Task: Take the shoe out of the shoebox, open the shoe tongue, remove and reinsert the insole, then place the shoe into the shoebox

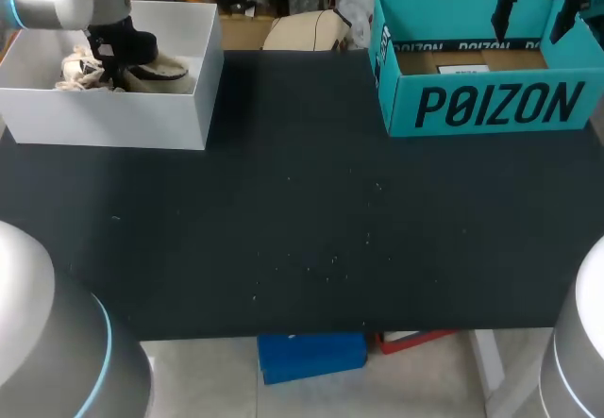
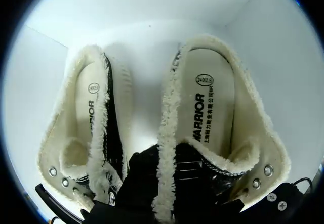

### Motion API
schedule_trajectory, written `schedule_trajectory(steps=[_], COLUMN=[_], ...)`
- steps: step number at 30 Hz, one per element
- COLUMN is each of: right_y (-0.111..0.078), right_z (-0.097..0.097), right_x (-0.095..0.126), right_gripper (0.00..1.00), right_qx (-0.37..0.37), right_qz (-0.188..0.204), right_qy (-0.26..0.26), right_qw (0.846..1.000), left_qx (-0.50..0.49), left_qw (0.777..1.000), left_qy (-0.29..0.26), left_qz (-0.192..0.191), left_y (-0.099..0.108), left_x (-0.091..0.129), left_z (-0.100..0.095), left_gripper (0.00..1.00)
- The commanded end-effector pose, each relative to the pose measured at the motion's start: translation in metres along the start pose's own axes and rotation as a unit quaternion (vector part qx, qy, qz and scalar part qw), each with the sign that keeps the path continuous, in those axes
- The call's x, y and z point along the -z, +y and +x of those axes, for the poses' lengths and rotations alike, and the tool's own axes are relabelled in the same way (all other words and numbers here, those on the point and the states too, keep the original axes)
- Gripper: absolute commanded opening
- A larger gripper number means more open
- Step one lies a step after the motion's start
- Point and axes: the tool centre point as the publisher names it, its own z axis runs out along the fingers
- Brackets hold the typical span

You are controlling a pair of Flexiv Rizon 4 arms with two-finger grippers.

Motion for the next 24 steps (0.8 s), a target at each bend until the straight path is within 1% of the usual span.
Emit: schedule_trajectory(steps=[1,2,5,6,10,12,15,18,20,21,24], right_y=[0.000,0.000,0.000,0.000,0.000,0.000,0.000,0.000,0.000,0.000,0.000], right_z=[0.000,0.000,0.000,0.000,0.000,0.000,0.000,0.000,0.000,0.000,0.000], right_x=[0.000,0.000,0.000,0.000,0.000,0.000,0.000,0.000,0.000,0.000,0.000], right_gripper=[1.00,1.00,1.00,1.00,1.00,1.00,1.00,1.00,1.00,1.00,1.00], right_qx=[0.000,0.000,0.000,0.000,0.000,0.000,0.000,0.000,0.000,0.000,0.000], right_qz=[0.000,0.000,0.000,0.000,0.000,0.000,0.000,0.000,0.000,0.000,0.000], right_qy=[0.000,0.000,0.000,0.000,0.000,0.000,0.000,0.000,0.000,0.000,0.000], right_qw=[1.000,1.000,1.000,1.000,1.000,1.000,1.000,1.000,1.000,1.000,1.000], left_qx=[-0.013,-0.020,-0.034,-0.040,-0.053,-0.048,-0.040,-0.029,-0.023,-0.022,-0.016], left_qw=[1.000,1.000,0.999,0.999,0.998,0.999,0.999,0.999,0.999,0.998,0.998], left_qy=[-0.002,-0.004,-0.006,-0.008,-0.015,-0.009,-0.013,-0.024,-0.036,-0.042,-0.055], left_qz=[0.006,0.004,0.008,0.004,-0.008,-0.017,-0.026,-0.025,-0.028,-0.032,-0.034], left_y=[0.001,0.001,0.000,0.001,0.001,0.000,-0.006,-0.018,-0.028,-0.037,-0.062], left_x=[0.030,0.041,0.067,0.075,0.127,0.153,0.192,0.227,0.244,0.256,0.276], left_z=[0.009,0.012,0.017,0.018,0.022,0.023,0.025,0.029,0.032,0.036,0.044], left_gripper=[0.00,0.00,0.00,0.00,0.00,0.00,0.00,0.00,0.00,0.00,0.00])
